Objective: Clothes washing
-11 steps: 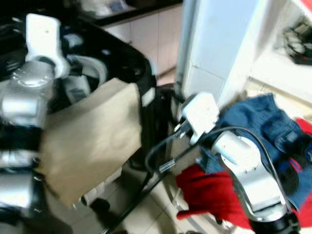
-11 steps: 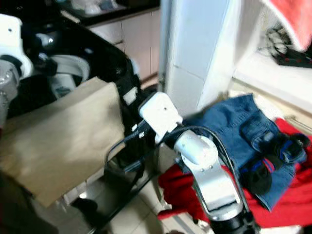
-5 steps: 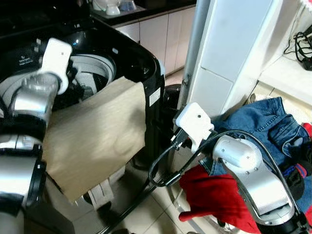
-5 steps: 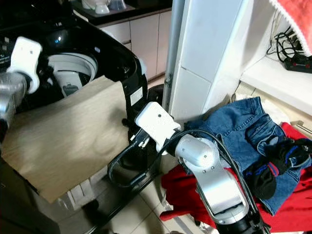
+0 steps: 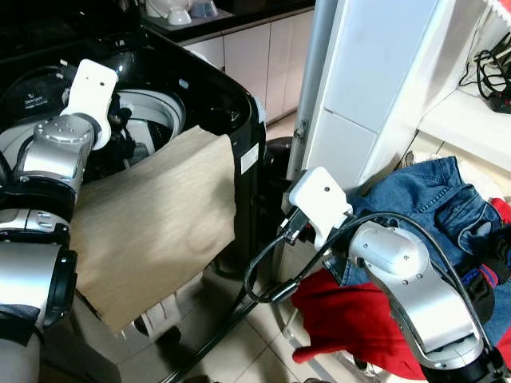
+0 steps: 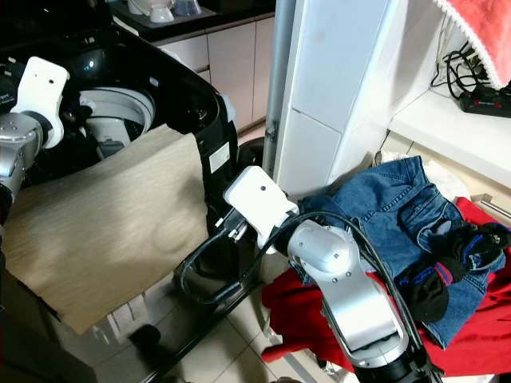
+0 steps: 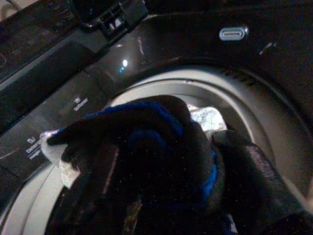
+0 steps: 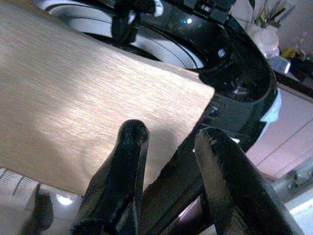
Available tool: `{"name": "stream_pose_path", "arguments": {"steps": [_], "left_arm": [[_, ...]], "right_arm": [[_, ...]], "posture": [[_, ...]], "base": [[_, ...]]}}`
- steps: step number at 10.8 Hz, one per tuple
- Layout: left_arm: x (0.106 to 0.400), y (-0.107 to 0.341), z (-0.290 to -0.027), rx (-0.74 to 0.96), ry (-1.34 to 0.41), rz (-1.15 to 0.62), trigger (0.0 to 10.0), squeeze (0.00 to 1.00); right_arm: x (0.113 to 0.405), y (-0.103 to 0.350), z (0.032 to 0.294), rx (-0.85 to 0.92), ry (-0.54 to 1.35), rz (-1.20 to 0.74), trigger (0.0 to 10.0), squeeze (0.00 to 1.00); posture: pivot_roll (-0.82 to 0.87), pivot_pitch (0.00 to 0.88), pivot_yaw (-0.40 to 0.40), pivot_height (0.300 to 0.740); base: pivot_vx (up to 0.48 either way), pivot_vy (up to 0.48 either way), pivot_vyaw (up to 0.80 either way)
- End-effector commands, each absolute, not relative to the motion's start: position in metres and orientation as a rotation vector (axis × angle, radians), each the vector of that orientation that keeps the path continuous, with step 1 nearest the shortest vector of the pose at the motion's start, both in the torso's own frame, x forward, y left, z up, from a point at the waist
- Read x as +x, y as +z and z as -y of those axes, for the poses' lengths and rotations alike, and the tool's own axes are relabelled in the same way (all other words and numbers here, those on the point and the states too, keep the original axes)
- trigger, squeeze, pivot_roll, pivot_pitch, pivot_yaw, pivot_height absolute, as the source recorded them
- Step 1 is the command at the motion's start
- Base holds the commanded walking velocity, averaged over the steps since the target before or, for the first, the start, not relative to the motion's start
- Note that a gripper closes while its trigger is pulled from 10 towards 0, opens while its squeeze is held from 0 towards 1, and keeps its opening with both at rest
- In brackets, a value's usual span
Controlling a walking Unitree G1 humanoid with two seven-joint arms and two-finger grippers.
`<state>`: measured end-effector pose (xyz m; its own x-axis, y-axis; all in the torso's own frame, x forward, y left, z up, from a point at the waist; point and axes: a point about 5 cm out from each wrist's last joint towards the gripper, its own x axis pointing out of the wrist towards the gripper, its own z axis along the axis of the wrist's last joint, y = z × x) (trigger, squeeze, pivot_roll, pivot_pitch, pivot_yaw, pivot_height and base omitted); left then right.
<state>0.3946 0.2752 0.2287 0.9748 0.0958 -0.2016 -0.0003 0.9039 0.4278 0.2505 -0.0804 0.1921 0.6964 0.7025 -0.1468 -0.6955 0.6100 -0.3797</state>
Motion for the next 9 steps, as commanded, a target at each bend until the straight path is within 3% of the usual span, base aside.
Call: {"name": "stream_pose_path", "arguments": {"steps": [1,6,7,9], "left_arm": [[0.397,0.240,-0.275,0.465,0.057,-0.192,10.0,1.00],[0.397,0.241,-0.281,0.450,0.086,-0.170,10.0,1.00],[0.398,0.242,-0.277,0.410,0.062,-0.144,10.0,1.00],[0.403,0.244,-0.243,0.257,-0.166,-0.031,10.0,1.00]], "right_arm": [[0.253,0.199,0.083,-0.450,0.774,0.037,10.0,0.00],[0.269,0.199,0.099,-0.488,0.595,0.011,10.0,0.00],[0.276,0.196,0.109,-0.480,0.485,-0.021,10.0,0.00],[0.289,0.191,0.138,-0.428,0.213,-0.076,10.0,0.00]], "posture": [[-0.08,0.000,0.034,0.740],[-0.08,0.000,0.034,0.740],[-0.08,0.000,0.036,0.740],[-0.08,0.000,0.047,0.740]], "base": [[0.000,0.000,0.00],[0.000,0.000,0.00],[0.000,0.000,0.00],[0.000,0.000,0.00]]}}
